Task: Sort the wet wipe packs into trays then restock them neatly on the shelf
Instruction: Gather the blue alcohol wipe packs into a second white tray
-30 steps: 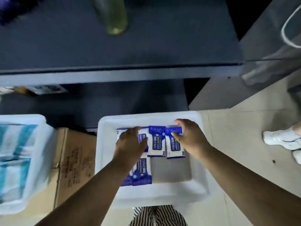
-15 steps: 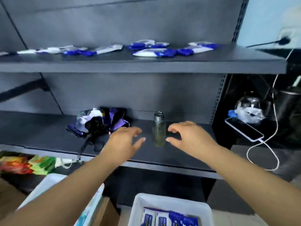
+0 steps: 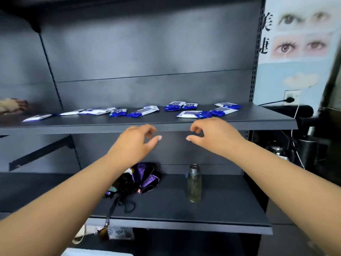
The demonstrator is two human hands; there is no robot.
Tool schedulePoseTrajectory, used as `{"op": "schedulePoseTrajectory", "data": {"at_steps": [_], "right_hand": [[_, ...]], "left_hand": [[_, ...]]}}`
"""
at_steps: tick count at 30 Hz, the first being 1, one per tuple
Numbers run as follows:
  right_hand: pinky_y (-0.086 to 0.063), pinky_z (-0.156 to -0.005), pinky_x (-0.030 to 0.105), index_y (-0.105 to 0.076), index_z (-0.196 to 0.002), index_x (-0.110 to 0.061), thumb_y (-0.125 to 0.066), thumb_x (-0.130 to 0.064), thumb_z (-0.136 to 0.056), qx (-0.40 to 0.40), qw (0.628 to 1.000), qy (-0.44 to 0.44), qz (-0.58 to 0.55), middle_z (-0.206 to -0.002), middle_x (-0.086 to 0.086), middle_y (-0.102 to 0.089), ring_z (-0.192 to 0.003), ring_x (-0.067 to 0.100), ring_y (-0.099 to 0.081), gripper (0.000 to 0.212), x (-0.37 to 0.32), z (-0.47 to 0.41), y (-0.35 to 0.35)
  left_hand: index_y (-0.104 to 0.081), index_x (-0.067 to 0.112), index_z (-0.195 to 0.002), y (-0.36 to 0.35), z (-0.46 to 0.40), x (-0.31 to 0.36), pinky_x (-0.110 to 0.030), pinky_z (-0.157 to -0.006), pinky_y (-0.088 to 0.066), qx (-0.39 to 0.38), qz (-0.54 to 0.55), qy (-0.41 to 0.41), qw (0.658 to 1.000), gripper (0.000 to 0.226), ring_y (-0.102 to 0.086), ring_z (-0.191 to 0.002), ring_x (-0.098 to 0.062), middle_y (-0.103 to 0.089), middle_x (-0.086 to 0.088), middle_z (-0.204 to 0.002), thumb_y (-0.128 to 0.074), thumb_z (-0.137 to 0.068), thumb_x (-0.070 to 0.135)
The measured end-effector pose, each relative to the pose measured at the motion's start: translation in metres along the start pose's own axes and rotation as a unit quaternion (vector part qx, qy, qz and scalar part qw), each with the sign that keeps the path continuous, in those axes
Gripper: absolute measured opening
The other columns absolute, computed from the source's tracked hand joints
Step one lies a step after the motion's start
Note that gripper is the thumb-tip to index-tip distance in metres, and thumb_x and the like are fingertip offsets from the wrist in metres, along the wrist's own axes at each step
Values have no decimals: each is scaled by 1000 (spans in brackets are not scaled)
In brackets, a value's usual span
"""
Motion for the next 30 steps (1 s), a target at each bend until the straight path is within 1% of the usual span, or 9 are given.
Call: {"op": "schedulePoseTrajectory", "data": {"at_steps": [4, 7, 12, 18, 21, 23, 25, 27, 30], "right_hand": [[-46, -89, 33, -58, -108, -24, -51, -47, -89, 20, 999, -48, 14, -113, -5, -61, -108, 16, -51, 31, -2, 7, 9], [-45, -88, 31, -58, -108, -23, -51, -48, -89, 8, 996, -83, 27, -111, -4, -61, -106, 16, -50, 32, 11, 14, 12], [-44, -81, 29, -59, -101, -22, -52, -51, -88, 0, 986, -158, 49, -107, -1, -63, -100, 18, -55, 32, 66, 11, 22], [-40, -74, 27, -58, -104, -24, -49, -59, -86, -23, 977, -204, 50, -107, -4, -62, -103, 17, -53, 40, 152, -24, 9], [-38, -73, 27, -58, -101, -22, -48, -59, -86, -38, 975, -214, 37, -106, -3, -62, -99, 17, -53, 41, 192, -56, -6], [-39, -73, 28, -58, -102, -21, -47, -59, -87, -40, 976, -213, 28, -102, -2, -60, -92, 16, -50, 42, 213, -77, -11], [-41, -76, 29, -57, -102, -21, -47, -58, -87, -19, 980, -197, 7, -105, -1, -59, -92, 17, -49, 41, 231, -98, -15], [-42, -85, 30, -58, -107, -22, -48, -55, -88, -9, 986, -166, -13, -115, 0, -58, -102, 18, -51, 40, 243, -119, -22], [-41, -94, 31, -58, -116, -22, -48, -50, -90, -39, 990, -130, -39, -126, 1, -55, -114, 21, -50, 39, 258, -154, -35]], "left_hand": [[-58, 20, -113, 3, -9, -3, -19, -79, -30, -16, 22, -29, 999, 30, -48, -105, -14, -58, 13, -97, -53, -90, 39], [-57, 19, -114, -9, -22, 2, -22, -79, -31, -47, 37, -36, 998, 32, -48, -107, -15, -60, 10, -102, -51, -91, 40], [-58, 18, -113, -42, -62, 21, -22, -77, -32, -72, 67, -23, 995, 32, -51, -104, -17, -63, 4, -110, -50, -92, 40], [-59, 17, -110, -105, -133, 28, -26, -82, -38, -85, 78, 78, 990, 34, -56, -106, -20, -63, -1, -114, -49, -92, 43], [-57, 17, -112, -136, -168, 21, -28, -79, -39, -100, 62, 152, 981, 38, -55, -103, -24, -62, -5, -115, -43, -93, 47], [-57, 15, -110, -154, -183, 18, -29, -79, -39, -121, 35, 181, 975, 41, -54, -105, -26, -62, -8, -116, -39, -94, 49], [-57, 14, -114, -171, -197, 15, -31, -85, -39, -149, -5, 191, 970, 49, -52, -112, -27, -59, -10, -121, -33, -95, 52], [-54, 14, -122, -181, -209, 11, -33, -92, -39, -175, -38, 210, 961, 59, -49, -118, -28, -55, -11, -129, -25, -95, 56], [-49, 14, -130, -192, -224, 8, -35, -100, -35, -202, -61, 257, 943, 70, -43, -125, -28, -48, -11, -137, -18, -92, 64]]}}
Point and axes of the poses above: each hand's wrist, its own z-axis away from the middle knuckle, its own y-axis out of the back of the hand, x = y × z, the point moved 4 cm from there along -z, towards the middle knuckle
